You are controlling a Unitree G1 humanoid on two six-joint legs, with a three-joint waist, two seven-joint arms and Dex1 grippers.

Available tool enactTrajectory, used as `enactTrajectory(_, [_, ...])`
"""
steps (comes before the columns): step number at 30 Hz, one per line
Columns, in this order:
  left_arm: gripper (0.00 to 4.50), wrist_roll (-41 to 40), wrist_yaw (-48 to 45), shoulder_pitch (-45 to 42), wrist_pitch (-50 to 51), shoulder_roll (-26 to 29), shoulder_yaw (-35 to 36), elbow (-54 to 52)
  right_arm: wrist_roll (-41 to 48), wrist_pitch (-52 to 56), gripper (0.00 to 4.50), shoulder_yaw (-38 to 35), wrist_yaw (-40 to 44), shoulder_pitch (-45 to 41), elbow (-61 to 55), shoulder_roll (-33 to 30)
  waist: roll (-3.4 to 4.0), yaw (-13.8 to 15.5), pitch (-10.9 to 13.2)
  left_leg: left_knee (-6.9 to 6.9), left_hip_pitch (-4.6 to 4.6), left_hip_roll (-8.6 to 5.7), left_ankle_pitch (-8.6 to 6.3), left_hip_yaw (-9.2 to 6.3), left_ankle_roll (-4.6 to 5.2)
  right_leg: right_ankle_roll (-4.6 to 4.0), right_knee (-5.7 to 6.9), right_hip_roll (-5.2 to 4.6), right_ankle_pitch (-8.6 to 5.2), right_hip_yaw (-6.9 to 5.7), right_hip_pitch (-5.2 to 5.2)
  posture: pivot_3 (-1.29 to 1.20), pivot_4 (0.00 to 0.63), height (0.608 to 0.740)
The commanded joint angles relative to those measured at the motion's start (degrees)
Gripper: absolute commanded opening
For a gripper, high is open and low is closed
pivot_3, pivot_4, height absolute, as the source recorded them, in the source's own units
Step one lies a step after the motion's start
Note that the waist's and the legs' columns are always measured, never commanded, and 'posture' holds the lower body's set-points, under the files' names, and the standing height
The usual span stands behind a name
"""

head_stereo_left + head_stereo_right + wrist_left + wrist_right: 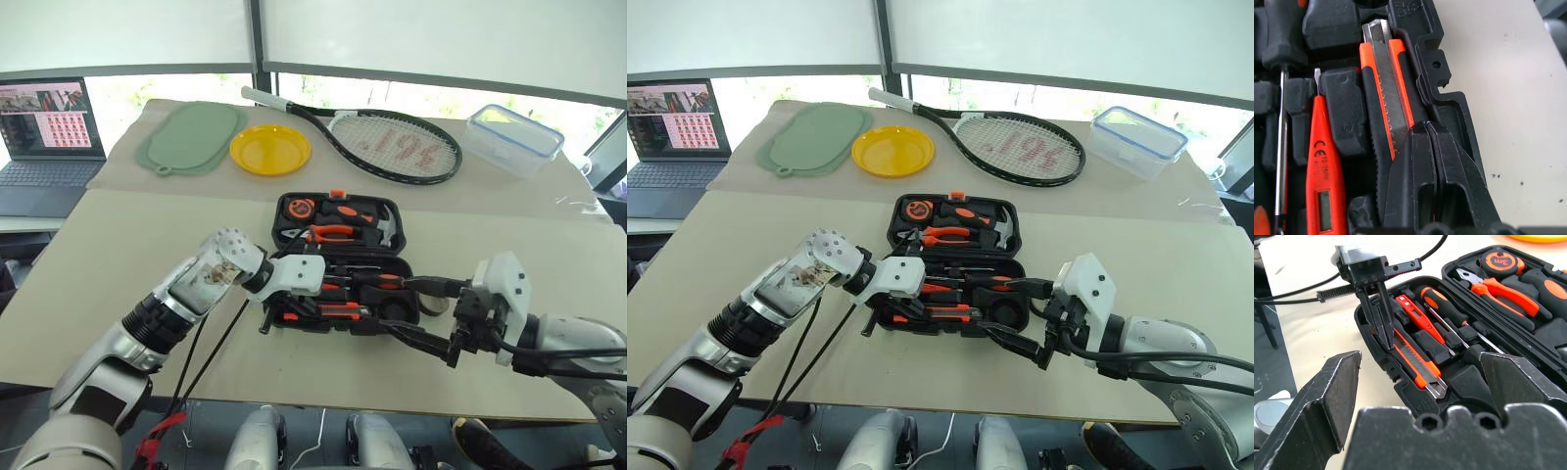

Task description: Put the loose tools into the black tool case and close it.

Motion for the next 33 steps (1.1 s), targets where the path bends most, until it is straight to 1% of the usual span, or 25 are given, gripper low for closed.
enactTrajectory(1, [0.09, 2.39, 1.31, 1.38, 1.06, 0.2, -0.32, 1.63, 0.14, -0.6, 4.5, -0.86, 0.19, -0.91, -0.62, -0.77, 0.0, 0.01, -0.02, 0.0, 0.01, 0.01, 0.0, 0.0, 0.0, 0.0, 0.01, 0.01, 0.0, 0.0, 0.01, 0.0, 0.15, 0.738])
enactTrajectory(2, [0.09, 1.9, 1.5, 1.25, 1.54, 0.06, 0.4, 1.51, -0.19, -0.64, 4.5, -0.77, 0.33, -0.92, -0.46, -0.96, 0.01, 0.01, -0.02, 0.0, 0.01, 0.01, 0.0, 0.0, 0.0, 0.0, 0.01, 0.01, 0.0, 0.0, 0.01, 0.0, 0.15, 0.738])
enactTrajectory(4, [0.09, -3.47, 3.3, 0.24, 6.32, -1.09, 6.94, -0.21, -1.52, -1.06, 4.5, -3.06, 0.66, 0.98, 0.35, -1.69, 0.0, 0.02, -0.02, 0.0, 0.01, 0.01, 0.0, 0.0, 0.0, 0.0, 0.01, 0.0, 0.01, 0.0, 0.01, 0.0, 0.15, 0.738])
enactTrajectory(7, [0.09, -12.15, 2.98, 0.76, 10.62, -0.77, 16.23, -4.33, -3.36, -1.19, 4.5, -8.19, 2.03, 6.14, 2.1, -2.8, -0.03, -0.01, 0.0, 0.06, -0.18, 0.04, 0.0, -0.02, 0.0, 0.01, 0.06, 0.02, 0.01, -0.02, -0.18, 0.0, 0.15, 0.738])
enactTrajectory(8, [0.32, -14.89, 2.66, 1.17, 13.16, 0.37, 19.23, -5.82, -4.07, -1.23, 4.5, -10.96, 3.12, 8.94, 3.31, -3.01, -0.03, -0.03, 0.0, 0.06, -0.21, 0.04, 0.0, -0.02, 0.01, 0.02, 0.06, 0.01, 0.01, -0.02, -0.21, 0.0, 0.15, 0.738])
enactTrajectory(9, [0.6, -16.65, 2.58, 1.48, 15.0, 1.29, 21.24, -6.77, -4.37, -1.2, 4.5, -13.28, 4.02, 11.14, 4.33, -3.09, -0.03, -0.06, 0.0, 0.05, -0.22, 0.04, -0.01, -0.02, 0.02, 0.02, 0.04, 0.01, 0.0, -0.02, -0.2, 0.0, 0.15, 0.738])
enactTrajectory(10, [0.77, -17.67, 2.73, 1.67, 16.32, 1.92, 22.28, -7.42, -4.51, -1.28, 4.5, -14.79, 4.67, 12.52, 4.97, -3.11, -0.02, -0.15, -0.01, 0.04, -0.22, 0.05, -0.01, -0.02, 0.02, 0.03, 0.02, 0.0, 0.0, -0.02, -0.19, 0.0, 0.15, 0.738])
enactTrajectory(13, [1.95, -24.49, 2.74, 3.22, 23.62, 5.22, 28.57, -10.15, -6.44, -2.37, 4.5, -23.58, 10.96, 20.26, 8.82, -4.08, 0.02, -0.38, -0.02, 0.03, -0.16, 0.03, -0.01, 0.01, 0.03, 0.04, 0.02, -0.01, -0.01, 0.01, -0.16, 0.0, 0.15, 0.738])
enactTrajectory(15, [2.53, -28.2, 2.7, 5.45, 25.38, 6.76, 32.06, -12.77, -8.74, -3.63, 4.5, -28.44, 16.03, 25.33, 11.84, -5.35, 0.02, -0.44, -0.02, 0.01, -0.12, 0.04, -0.01, 0.01, 0.03, 0.05, 0.02, 0.0, -0.02, 0.01, -0.12, 0.0, 0.15, 0.738])
enactTrajectory(16, [2.98, -29.82, 2.57, 6.68, 25.76, 7.34, 33.39, -13.98, -9.93, -4.55, 4.5, -30.4, 18.73, 27.63, 13.05, -6.06, 0.03, -0.45, -0.02, 0.01, -0.09, 0.06, -0.01, 0.01, 0.02, 0.04, 0.01, 0.02, -0.01, 0.01, -0.1, 0.0, 0.15, 0.738])
enactTrajectory(17, [3.27, -31.14, 2.58, 7.76, 26.02, 7.79, 34.3, -14.97, -10.75, -5.29, 4.5, -31.97, 21.15, 29.44, 14.08, -6.74, 0.03, -0.45, -0.02, 0.0, -0.09, 0.05, -0.02, 0.03, 0.03, 0.05, 0.0, -0.01, -0.02, 0.02, -0.11, 0.0, 0.15, 0.738])
enactTrajectory(18, [3.69, -32.38, 2.79, 8.78, 26.39, 8.1, 35.07, -15.95, -11.18, -5.77, 4.5, -33.42, 23.55, 30.86, 15.11, -7.48, 0.02, -0.44, -0.02, 0.0, -0.08, 0.06, -0.02, 0.03, 0.02, 0.05, -0.01, 0.0, -0.02, 0.02, -0.1, 0.0, 0.15, 0.738])
enactTrajectory(20, [4.38, -33.89, 3.71, 9.96, 26.84, 8.38, 35.71, -17.26, -11.78, -6.69, 4.5, -34.95, 26.86, 31.97, 16.81, -8.62, 0.02, -0.45, -0.02, -0.02, -0.03, 0.08, -0.02, 0.03, 0.02, 0.04, -0.03, 0.03, -0.02, 0.02, -0.05, 0.0, 0.15, 0.738])
enactTrajectory(21, [4.45, -34.26, 4.24, 10.69, 26.45, 8.46, 35.92, -18.25, -12.24, -7.24, 4.5, -34.93, 28.15, 31.58, 17.76, -9.67, 0.01, -0.45, -0.02, -0.02, -0.01, 0.07, -0.02, 0.03, 0.02, 0.04, -0.02, 0.01, -0.02, 0.04, -0.04, 0.0, 0.15, 0.738])
enactTrajectory(22, [4.45, -34.54, 4.87, 10.97, 26.19, 8.42, 35.82, -18.92, -12.72, -7.78, 4.5, -34.75, 29.16, 31.05, 18.78, -10.48, 0.01, -0.46, -0.02, -0.01, 0.01, 0.08, -0.02, 0.02, 0.01, 0.04, -0.03, 0.03, -0.02, 0.03, 0.0, 0.0, 0.15, 0.738])
enactTrajectory(24, [4.45, -35.35, 6.29, 11.97, 26.08, 8.68, 36.15, -21.58, -15.39, -11.01, 4.5, -27.28, 28.83, 24.83, 21.1, -14.36, 0.01, -0.62, -0.02, -0.01, 0.03, 0.07, -0.01, 0.03, 0.01, 0.03, -0.04, 0.02, -0.01, 0.05, 0.01, 0.0, 0.15, 0.738])
enactTrajectory(27, [4.45, -35.71, 7.05, 12.3, 25.39, 9.59, 35.66, -23.33, -17.2, -13.73, 4.5, -16.89, 28.76, 15.75, 23.07, -16.7, -0.03, -1.29, 0.01, -0.03, 0.09, 0.08, 0.01, 0.08, -0.03, -0.01, -0.04, 0.06, -0.01, 0.16, -0.01, 0.0, 0.15, 0.738])
enactTrajectory(29, [4.45, -34.92, 7.93, 11.98, 24.58, 9.86, 34.89, -23.45, -18.4, -14.37, 4.5, -9.22, 27.85, 8.06, 24.71, -16.39, -0.03, -1.21, 0.01, -0.12, 0.11, 0.08, 0.04, 0.05, -0.08, -0.09, -0.03, 0.1, -0.07, 0.12, -0.03, 0.0, 0.15, 0.738])
enactTrajectory(31, [4.45, -33.83, 9.02, 11.85, 23.61, 10.01, 34.09, -23.38, -20.46, -14.06, 4.5, -1.44, 26.32, -0.02, 26.7, -14.79, 0.0, -1.13, 0.03, -0.19, 0.11, 0.05, 0.07, 0.06, -0.13, -0.12, -0.02, 0.13, -0.08, 0.09, -0.07, 0.0, 0.15, 0.738])
enactTrajectory(33, [4.45, -33.67, 9.22, 12.03, 22.84, 10.38, 33.51, -23.39, -22.97, -13.84, 4.5, 4.53, 25.28, -5.97, 28.85, -13.08, -0.01, -1.05, 0.03, -0.2, 0.08, -0.01, 0.09, 0.07, -0.16, -0.13, -0.01, 0.11, -0.08, 0.12, -0.12, 0.0, 0.15, 0.738])
